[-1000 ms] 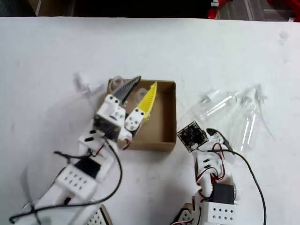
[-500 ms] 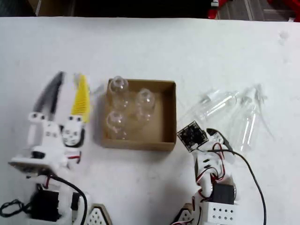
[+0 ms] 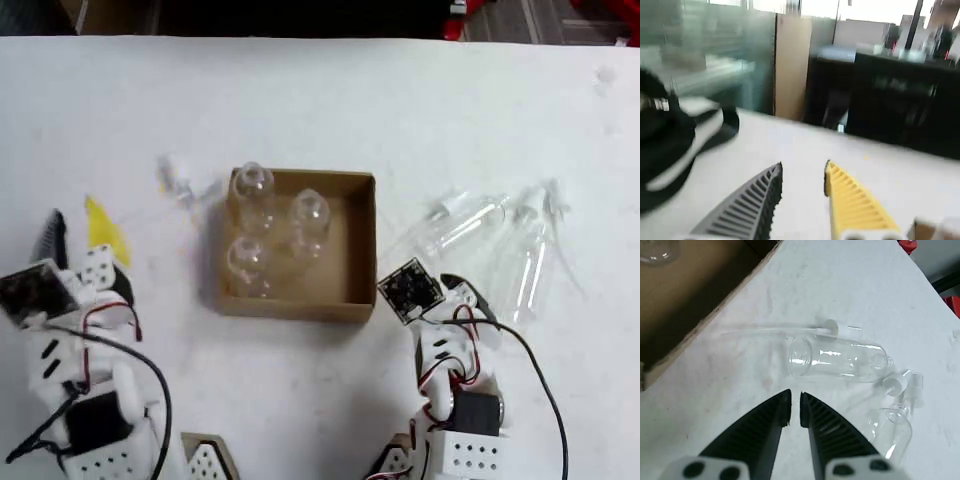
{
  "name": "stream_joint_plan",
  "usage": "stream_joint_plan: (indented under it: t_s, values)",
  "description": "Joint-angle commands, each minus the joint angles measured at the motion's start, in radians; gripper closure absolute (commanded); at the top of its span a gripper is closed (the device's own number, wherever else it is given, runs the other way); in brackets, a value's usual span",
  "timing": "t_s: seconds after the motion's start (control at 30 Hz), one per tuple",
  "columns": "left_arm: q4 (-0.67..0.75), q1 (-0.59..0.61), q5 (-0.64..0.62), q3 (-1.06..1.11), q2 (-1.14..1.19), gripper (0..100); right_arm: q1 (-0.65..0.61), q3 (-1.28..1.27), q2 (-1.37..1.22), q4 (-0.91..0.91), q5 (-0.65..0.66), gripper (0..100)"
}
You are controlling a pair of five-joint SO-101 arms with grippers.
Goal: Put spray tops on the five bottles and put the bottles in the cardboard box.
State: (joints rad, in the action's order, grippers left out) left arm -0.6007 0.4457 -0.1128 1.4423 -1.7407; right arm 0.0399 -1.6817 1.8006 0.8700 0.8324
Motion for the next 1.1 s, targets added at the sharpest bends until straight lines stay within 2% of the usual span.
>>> stream_joint_plan:
  t_s: [0.0,0.17,0.27,0.37,0.63,0.73,0.87,1.07]
  values:
    - [-0.012,-0.041,-0.006,0.118,-0.015,86,-0.004,-0.009,0.005,0.004,0.003,98.2]
    - [0.081,-0.024,-0.002,0.189,-0.015,86,-0.004,-0.009,0.005,0.005,0.003,98.2]
    - [0.112,-0.022,0.084,0.219,-0.015,86,-0.005,-0.009,0.005,0.005,0.003,98.2]
    - [0.115,-0.030,0.158,0.232,-0.015,87,-0.007,-0.009,0.005,0.007,0.002,98.1]
    - [0.107,-0.067,0.166,0.235,-0.015,87,-0.102,-0.009,0.005,0.111,0.009,98.1]
    - [0.107,-0.091,0.180,0.244,-0.015,87,-0.099,-0.009,0.005,0.114,0.009,98.2]
    - [0.106,-0.142,0.264,0.255,-0.015,87,-0.094,-0.009,0.005,0.116,0.009,98.2]
    - [0.094,-0.148,0.269,0.255,-0.013,87,-0.071,-0.009,0.005,0.044,0.011,98.1]
